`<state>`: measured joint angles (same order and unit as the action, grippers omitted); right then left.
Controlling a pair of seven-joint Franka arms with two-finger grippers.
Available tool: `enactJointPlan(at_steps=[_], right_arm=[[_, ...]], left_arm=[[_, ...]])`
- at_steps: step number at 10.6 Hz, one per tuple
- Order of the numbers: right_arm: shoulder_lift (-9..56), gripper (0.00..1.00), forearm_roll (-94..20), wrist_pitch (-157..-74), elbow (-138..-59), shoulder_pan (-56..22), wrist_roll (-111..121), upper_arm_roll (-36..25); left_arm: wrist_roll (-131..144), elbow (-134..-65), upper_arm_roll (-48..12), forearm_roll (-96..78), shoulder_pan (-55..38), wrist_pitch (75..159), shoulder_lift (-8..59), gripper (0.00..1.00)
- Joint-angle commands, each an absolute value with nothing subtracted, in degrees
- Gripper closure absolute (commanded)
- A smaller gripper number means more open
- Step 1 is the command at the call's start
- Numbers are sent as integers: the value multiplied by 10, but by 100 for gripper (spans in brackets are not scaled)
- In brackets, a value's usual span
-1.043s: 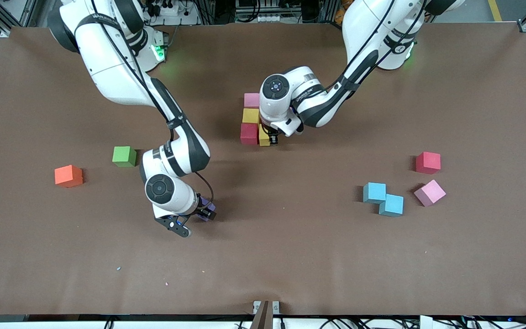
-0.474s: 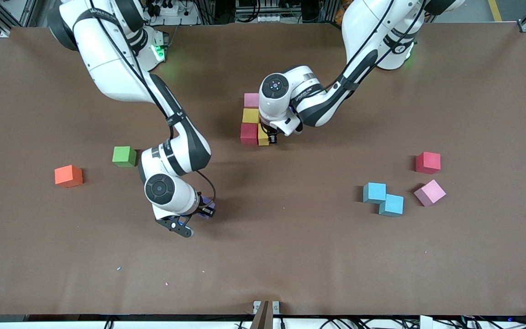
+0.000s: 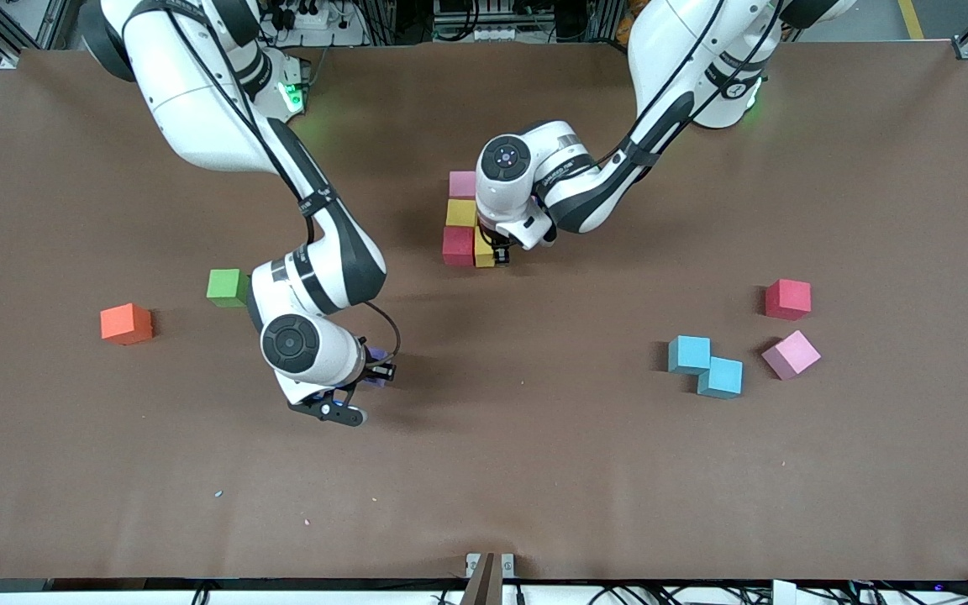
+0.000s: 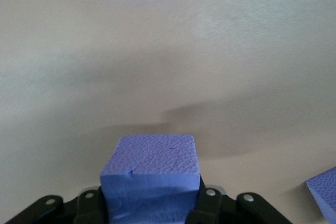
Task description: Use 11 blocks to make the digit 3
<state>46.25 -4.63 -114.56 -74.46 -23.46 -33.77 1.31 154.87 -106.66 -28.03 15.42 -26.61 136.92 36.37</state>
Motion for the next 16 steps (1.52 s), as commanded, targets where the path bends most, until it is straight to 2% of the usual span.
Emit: enactJointPlan(at_steps=[1, 4, 7, 8, 10, 12, 16], right_arm=[[445, 98, -47, -1134, -763, -237, -293, 30], [432, 97, -47, -1092, -779, -239, -197, 30], [409, 96, -46, -1095, -809, -252, -183, 30], [406, 96, -45, -1095, -813, -255, -182, 30], [399, 95, -45, -1098, -827, -263, -180, 30], [396, 95, -45, -1103, -837, -275, -180, 30], [357, 93, -46, -1193, -923, -301, -185, 30]], left_arm=[[1564, -1062, -279, 155, -273, 1372, 367, 100], [1564, -1061, -279, 155, -273, 1372, 373, 100], [1563, -1057, -279, 153, -272, 1372, 375, 97], [1557, -1056, -279, 154, -269, 1372, 375, 74], [1545, -1055, -279, 163, -274, 1370, 375, 0], [1537, -1055, -279, 163, -276, 1369, 373, 0], [1536, -1060, -279, 163, -273, 1351, 347, 0]])
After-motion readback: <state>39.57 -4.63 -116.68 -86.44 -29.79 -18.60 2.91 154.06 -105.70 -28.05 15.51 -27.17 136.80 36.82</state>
